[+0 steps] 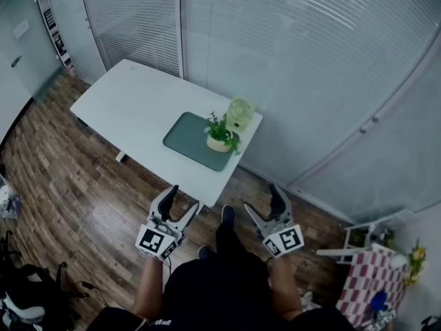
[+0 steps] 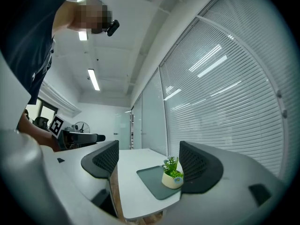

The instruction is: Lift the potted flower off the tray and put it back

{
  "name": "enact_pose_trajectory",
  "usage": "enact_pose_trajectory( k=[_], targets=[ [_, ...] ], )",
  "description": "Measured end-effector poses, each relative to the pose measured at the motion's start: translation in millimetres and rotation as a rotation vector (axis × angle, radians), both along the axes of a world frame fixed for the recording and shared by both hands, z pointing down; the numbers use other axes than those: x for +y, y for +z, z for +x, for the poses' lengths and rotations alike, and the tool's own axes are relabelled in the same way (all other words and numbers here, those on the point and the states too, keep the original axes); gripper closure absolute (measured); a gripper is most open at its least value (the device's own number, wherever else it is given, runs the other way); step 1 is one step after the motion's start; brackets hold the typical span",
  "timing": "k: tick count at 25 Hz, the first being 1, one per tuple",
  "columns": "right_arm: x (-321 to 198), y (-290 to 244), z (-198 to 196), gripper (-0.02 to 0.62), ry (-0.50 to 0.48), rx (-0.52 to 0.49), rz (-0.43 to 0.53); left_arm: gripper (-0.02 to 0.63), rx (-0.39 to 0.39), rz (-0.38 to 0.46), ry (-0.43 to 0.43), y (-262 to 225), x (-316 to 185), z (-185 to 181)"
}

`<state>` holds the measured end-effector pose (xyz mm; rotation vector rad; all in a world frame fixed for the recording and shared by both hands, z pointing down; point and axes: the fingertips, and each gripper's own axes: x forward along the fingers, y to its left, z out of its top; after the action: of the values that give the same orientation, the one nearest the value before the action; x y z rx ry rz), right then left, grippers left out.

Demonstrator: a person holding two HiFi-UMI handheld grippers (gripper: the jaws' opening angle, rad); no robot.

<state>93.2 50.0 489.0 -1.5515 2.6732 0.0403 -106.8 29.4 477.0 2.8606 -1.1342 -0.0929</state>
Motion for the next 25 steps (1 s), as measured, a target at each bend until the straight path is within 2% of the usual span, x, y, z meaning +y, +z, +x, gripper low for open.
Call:
enact_pose_trajectory(
  k=[7,11,17,25],
  targets=[
    [-37.5,7.8,3.9,0.224,-0.015,0.013,-0.013,0.331,0.000,-0.006,-0.009,2.5,-32.1,1.7],
    [-62.8,6.4,12.3,0.224,-0.017,0.012,-0.016,0.331,-0.021,0.000,-0.011,3.1,-54.9,9.7],
    [-95.3,2.6,24.5,0.224,-0.008,0.021,-0.018,0.331,-0.004,0.004,-0.016,-6.3,-87.6,21.4],
    [-132.8,19.3,44.4,0.224,-0.005,0.029,-0.052,0.331,-0.017,-0.016,-0.015,7.5,-124.5,40.6]
  ],
)
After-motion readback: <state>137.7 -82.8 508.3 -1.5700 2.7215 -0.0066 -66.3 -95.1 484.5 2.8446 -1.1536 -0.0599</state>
